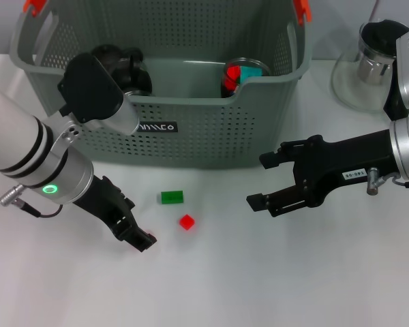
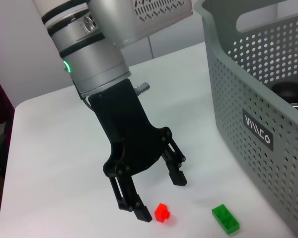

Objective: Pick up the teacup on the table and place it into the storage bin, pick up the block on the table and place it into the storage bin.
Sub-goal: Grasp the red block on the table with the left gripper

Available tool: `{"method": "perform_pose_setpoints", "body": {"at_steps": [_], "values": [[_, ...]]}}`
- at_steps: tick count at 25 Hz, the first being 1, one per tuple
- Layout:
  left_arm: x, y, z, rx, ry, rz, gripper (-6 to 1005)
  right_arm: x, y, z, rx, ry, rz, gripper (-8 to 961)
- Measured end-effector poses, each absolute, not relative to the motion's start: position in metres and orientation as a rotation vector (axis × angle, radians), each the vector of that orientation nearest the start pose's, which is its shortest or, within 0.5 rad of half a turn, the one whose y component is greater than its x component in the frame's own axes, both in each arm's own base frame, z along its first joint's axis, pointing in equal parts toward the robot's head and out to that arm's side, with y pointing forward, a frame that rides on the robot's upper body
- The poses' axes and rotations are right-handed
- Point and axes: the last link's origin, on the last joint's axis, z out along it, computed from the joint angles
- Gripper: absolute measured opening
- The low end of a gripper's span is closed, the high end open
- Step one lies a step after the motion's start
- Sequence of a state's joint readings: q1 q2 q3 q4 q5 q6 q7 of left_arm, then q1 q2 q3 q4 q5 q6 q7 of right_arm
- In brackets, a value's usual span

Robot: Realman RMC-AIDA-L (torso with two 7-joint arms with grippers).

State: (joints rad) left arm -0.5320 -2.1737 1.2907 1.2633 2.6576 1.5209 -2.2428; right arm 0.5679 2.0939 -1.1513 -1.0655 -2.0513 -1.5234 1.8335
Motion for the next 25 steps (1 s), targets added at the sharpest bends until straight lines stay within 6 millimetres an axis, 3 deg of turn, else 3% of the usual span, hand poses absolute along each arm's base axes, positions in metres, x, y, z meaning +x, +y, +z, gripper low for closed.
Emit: {"method": "perform_pose_setpoints", "body": {"at_steps": [21, 25], "values": [[-0.215, 0.33, -0.043, -2.71, -0.779, 0.588, 816, 0.182, 0.349, -0.018, -2.971, 0.478, 0.286, 925], [-0.217, 0.33, -0.043, -2.699, -0.774, 0.608, 697, 0.182, 0.349, -0.018, -2.972, 0.478, 0.288, 925]]}}
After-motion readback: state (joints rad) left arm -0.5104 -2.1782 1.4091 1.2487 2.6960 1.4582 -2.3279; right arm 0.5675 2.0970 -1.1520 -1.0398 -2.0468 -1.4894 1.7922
